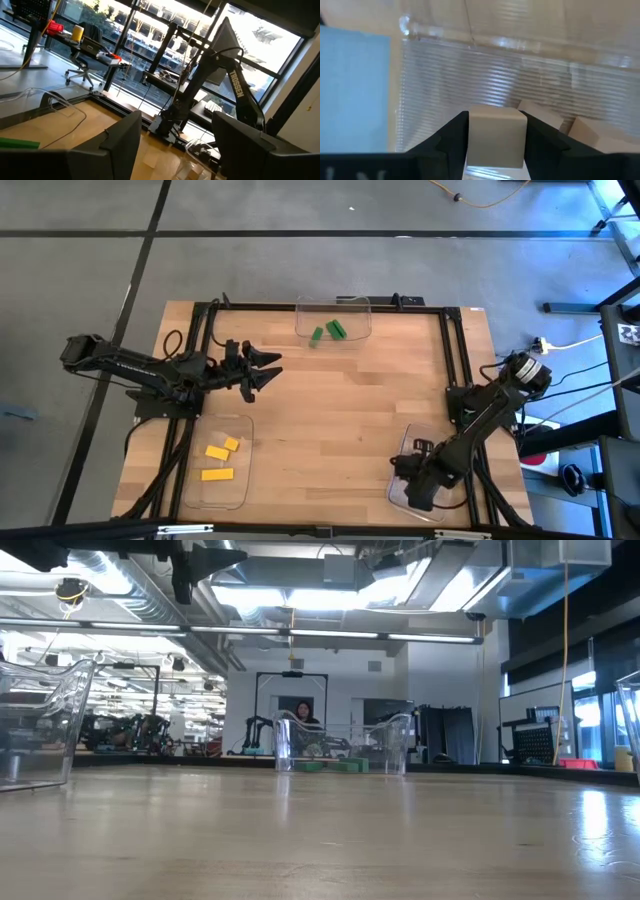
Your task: Sort & place blocks by color
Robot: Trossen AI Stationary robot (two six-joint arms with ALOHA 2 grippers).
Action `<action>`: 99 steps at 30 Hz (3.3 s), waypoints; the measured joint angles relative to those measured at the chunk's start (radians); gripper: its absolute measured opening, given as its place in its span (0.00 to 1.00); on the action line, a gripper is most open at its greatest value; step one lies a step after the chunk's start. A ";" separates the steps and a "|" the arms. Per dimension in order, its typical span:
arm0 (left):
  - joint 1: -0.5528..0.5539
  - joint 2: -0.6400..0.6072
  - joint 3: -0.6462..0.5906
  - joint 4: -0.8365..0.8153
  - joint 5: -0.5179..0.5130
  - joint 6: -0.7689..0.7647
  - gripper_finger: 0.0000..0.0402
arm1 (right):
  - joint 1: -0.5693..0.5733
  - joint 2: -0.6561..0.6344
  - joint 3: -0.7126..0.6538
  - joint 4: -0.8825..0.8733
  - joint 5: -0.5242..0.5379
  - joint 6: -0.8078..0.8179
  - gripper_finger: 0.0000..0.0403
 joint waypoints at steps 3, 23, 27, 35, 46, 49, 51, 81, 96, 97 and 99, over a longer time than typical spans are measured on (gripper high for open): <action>0.000 0.000 0.000 0.000 0.000 0.000 0.58 | -0.001 -0.003 0.000 0.002 0.011 0.002 0.40; 0.000 0.000 0.000 0.000 -0.018 -0.001 0.58 | -0.025 -0.063 0.000 0.007 -0.131 -0.001 0.66; 0.000 0.000 0.000 0.000 -0.017 -0.001 0.58 | -0.001 -0.213 0.000 -0.124 -0.166 -0.004 0.67; 0.000 0.000 0.000 0.000 -0.016 0.052 0.58 | -0.027 -0.557 0.000 -0.324 0.045 0.109 0.67; 0.000 0.000 0.000 -0.001 -0.021 0.051 0.58 | -0.324 -0.799 -0.298 0.102 0.376 -0.022 0.63; 0.000 0.000 0.000 -0.001 -0.021 0.051 0.58 | -0.437 -0.837 -0.428 0.425 0.379 -0.130 0.59; 0.000 0.000 0.000 -0.001 -0.021 0.047 0.58 | -0.512 -0.844 -0.489 0.616 0.360 -0.202 0.57; 0.077 -0.017 0.030 -0.069 0.201 0.018 0.55 | -0.809 -0.849 -0.329 0.769 0.055 -0.634 0.54; 0.179 -0.522 -0.047 -0.506 0.219 0.104 0.21 | -0.809 -0.848 -0.329 0.772 0.054 -0.633 0.54; 0.179 -0.542 -0.074 -0.502 0.219 0.103 0.16 | -0.809 -0.848 -0.329 0.772 0.054 -0.634 0.54; 0.179 -0.585 -0.134 -0.469 0.220 0.082 0.05 | -0.809 -0.848 -0.329 0.772 0.054 -0.633 0.54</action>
